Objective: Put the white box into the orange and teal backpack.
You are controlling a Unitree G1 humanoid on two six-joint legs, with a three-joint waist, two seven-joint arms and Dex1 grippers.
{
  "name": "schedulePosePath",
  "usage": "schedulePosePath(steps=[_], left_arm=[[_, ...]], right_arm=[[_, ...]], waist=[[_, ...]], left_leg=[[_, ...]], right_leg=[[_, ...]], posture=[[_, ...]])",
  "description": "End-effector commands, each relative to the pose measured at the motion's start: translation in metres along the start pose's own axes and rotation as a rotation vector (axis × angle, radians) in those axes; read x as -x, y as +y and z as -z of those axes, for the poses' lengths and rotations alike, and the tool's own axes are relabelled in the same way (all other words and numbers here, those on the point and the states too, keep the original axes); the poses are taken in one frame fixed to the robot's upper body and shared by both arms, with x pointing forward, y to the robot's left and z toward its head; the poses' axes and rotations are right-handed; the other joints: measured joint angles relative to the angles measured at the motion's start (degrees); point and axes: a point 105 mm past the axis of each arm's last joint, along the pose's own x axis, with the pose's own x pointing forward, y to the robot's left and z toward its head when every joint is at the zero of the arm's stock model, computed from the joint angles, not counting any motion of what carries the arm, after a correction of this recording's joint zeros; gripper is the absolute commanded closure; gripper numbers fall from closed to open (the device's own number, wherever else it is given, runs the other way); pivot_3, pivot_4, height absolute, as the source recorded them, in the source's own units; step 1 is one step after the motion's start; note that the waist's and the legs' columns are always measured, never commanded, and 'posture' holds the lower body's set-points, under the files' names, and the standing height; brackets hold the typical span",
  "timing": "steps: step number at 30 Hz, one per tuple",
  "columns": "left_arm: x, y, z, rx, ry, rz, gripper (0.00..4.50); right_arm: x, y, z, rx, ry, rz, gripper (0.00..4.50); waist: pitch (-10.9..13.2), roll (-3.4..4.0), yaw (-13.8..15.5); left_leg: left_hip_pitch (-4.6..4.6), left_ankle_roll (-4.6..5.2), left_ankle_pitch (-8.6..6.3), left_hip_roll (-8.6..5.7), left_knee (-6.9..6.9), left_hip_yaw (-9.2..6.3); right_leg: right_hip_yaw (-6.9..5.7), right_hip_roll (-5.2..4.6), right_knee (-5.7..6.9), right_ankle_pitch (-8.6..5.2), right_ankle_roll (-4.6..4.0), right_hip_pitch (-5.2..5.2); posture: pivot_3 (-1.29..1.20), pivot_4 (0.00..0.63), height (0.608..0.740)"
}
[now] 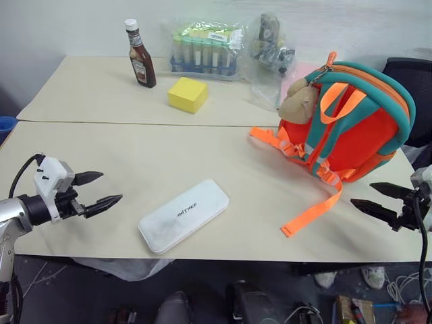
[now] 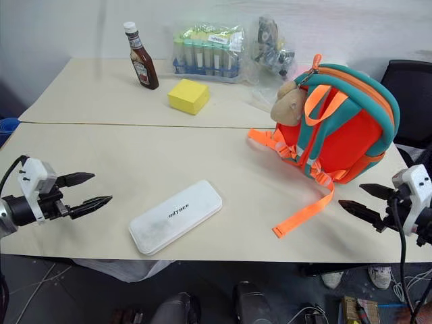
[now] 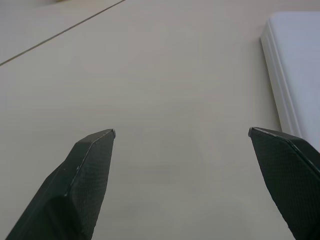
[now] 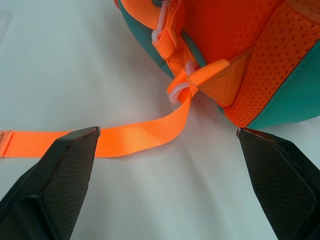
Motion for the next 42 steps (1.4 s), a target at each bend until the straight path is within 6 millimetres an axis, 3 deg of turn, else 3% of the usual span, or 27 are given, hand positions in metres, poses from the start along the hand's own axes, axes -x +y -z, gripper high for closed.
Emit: schedulePosePath(steps=[1,17,22,24,27,29,35,38,42], left_arm=[[0.004,0.001,-0.01,-0.035,-0.025,-0.007,0.0],[0.004,-0.001,-0.01,-0.006,0.011,-0.008,0.0],[0.002,-0.021,-0.009,-0.024,0.037,0.081,0.0],[0.002,-0.038,-0.005,-0.036,0.069,0.162,0.39],[0.004,-0.065,0.006,-0.048,0.131,0.29,1.15],[0.006,-0.077,0.013,-0.06,0.181,0.352,1.75],[0.013,-0.1,0.029,-0.068,0.273,0.462,3.65],[0.006,-0.102,0.044,-0.097,0.321,0.454,4.5],[-0.002,-0.111,0.049,-0.06,0.319,0.493,4.5]], right_arm=[[0.001,0.002,-0.01,0.025,-0.025,-0.008,0.02],[-0.004,0.009,-0.017,0.056,-0.023,-0.017,0.02],[-0.017,0.027,-0.032,0.122,-0.032,-0.093,0.02],[-0.026,0.044,-0.035,0.156,-0.028,-0.173,0.0],[-0.048,0.082,-0.035,0.257,0.003,-0.343,0.56],[-0.063,0.096,-0.035,0.307,0.01,-0.4,1.2],[-0.099,0.119,-0.036,0.356,-0.005,-0.497,3.34],[-0.131,0.127,-0.034,0.368,-0.006,-0.503,4.32],[-0.165,0.137,-0.032,0.37,-0.001,-0.497,4.32]], waist=[[0.0,0.0,0.0],[0.0,0.0,-0.1],[0.0,0.03,-0.3],[0.0,0.03,-0.3],[0.0,0.03,-0.5],[0.0,0.04,-0.4],[0.0,0.07,-0.2],[0.0,0.07,-0.3],[0.1,0.08,-0.4]], left_leg=[[0.0,0.0,0.0,0.0,0.0,0.0],[0.0,-0.03,0.01,0.0,0.0,0.0],[0.0,-0.04,0.01,0.01,-0.01,0.01],[0.0,-0.05,0.02,0.01,-0.01,-0.01],[0.01,-0.08,0.03,0.03,-0.02,0.0],[0.0,-0.07,0.02,0.02,-0.02,-0.02],[-0.02,-0.01,-0.01,0.0,-0.01,-0.05],[-0.02,0.0,-0.01,0.0,0.01,-0.04],[-0.07,-0.01,0.0,0.0,0.02,-0.03]], right_leg=[[0.0,0.0,0.0,0.0,0.0,0.0],[0.0,0.0,0.0,0.0,0.0,0.0],[0.0,0.0,0.03,0.0,0.0,-0.01],[0.0,0.01,0.02,0.0,0.0,-0.01],[0.0,0.0,0.0,0.0,0.0,-0.01],[0.0,0.0,0.01,0.0,0.0,-0.01],[-0.04,-0.02,-0.03,-0.01,-0.02,-0.03],[-0.04,-0.03,-0.03,-0.01,-0.03,-0.02],[-0.04,-0.02,0.07,-0.04,-0.08,-0.14]], posture=[[0.0,0.15,0.74],[0.0,0.15,0.74],[0.0,0.15,0.74],[0.0,0.15,0.74],[0.0,0.15,0.74],[0.0,0.15,0.74],[0.0,0.15,0.74],[0.0,0.15,0.74],[0.0,0.15,0.74]])
